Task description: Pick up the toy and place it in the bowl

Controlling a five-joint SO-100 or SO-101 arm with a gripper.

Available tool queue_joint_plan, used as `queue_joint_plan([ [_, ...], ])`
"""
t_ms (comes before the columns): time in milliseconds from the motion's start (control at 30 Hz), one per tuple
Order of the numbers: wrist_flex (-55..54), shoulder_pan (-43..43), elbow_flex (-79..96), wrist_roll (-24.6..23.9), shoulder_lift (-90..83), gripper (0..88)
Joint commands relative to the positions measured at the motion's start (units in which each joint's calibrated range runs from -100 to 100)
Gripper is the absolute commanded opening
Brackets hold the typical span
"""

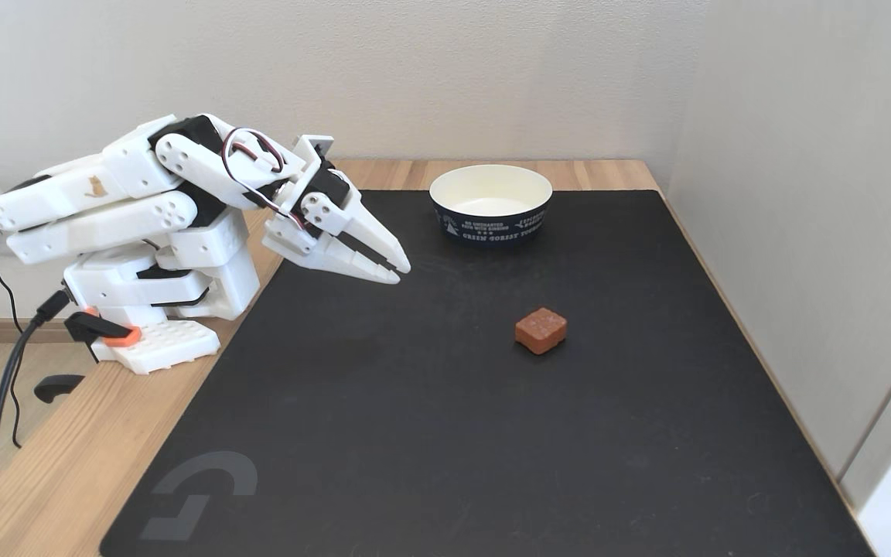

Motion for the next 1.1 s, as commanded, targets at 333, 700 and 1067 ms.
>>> queue_joint_plan([
  [333, -0.22, 0.41, 0.78, 0.06, -0.83, 3.0],
  [700, -0.39, 0.5, 0.78, -0.1, -0.83, 3.2],
  [1067, -0.22, -0.42, 0.78, 0.37, -0.75, 36.0],
])
